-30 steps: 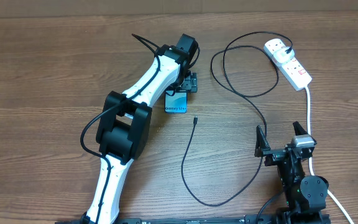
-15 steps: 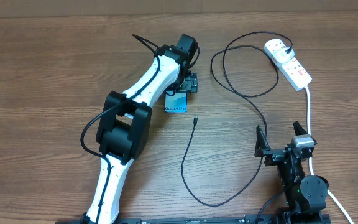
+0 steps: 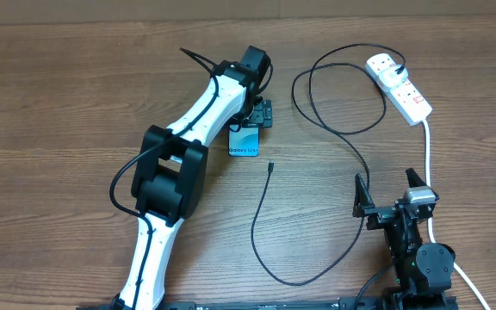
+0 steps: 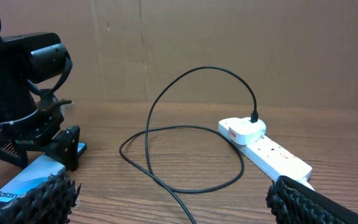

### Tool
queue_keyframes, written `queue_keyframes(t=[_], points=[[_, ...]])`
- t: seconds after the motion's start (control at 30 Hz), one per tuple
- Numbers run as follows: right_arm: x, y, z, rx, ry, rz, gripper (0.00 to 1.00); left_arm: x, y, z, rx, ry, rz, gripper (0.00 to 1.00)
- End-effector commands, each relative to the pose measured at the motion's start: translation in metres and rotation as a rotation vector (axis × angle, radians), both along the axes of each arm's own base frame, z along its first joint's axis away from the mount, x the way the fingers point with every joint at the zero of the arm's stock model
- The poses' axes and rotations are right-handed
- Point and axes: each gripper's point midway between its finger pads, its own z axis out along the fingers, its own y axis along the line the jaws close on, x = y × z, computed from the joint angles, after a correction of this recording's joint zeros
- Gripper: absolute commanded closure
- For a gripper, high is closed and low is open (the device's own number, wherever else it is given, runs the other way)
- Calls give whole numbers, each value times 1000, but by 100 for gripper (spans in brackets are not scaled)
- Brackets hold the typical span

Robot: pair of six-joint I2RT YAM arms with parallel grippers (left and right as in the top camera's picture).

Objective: Plug charger to phone and switch on socket
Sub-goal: 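Close the left gripper on the phone's top end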

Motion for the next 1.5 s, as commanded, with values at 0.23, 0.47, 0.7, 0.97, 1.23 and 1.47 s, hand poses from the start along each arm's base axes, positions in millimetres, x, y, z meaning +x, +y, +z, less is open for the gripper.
queue_keyframes(t=[0.23, 0.47, 0.7, 0.97, 1.23, 1.47], points=[[0, -2, -1, -1, -5, -8, 0, -13, 1, -31, -8, 92, -43, 0], [0, -2, -1, -1, -5, -8, 0, -12, 4, -31, 9, 86, -40, 0], [0, -2, -1, -1, -5, -7, 0, -14, 3, -31, 30, 81, -49, 0], [0, -2, -1, -1, -5, -7, 0, -15, 4, -31, 36, 84, -49, 3], [0, -2, -1, -1, -5, -7, 0, -15, 4, -31, 36, 84, -49, 10], [0, -2, -1, -1, -5, -7, 0, -15, 4, -31, 36, 84, -49, 15]])
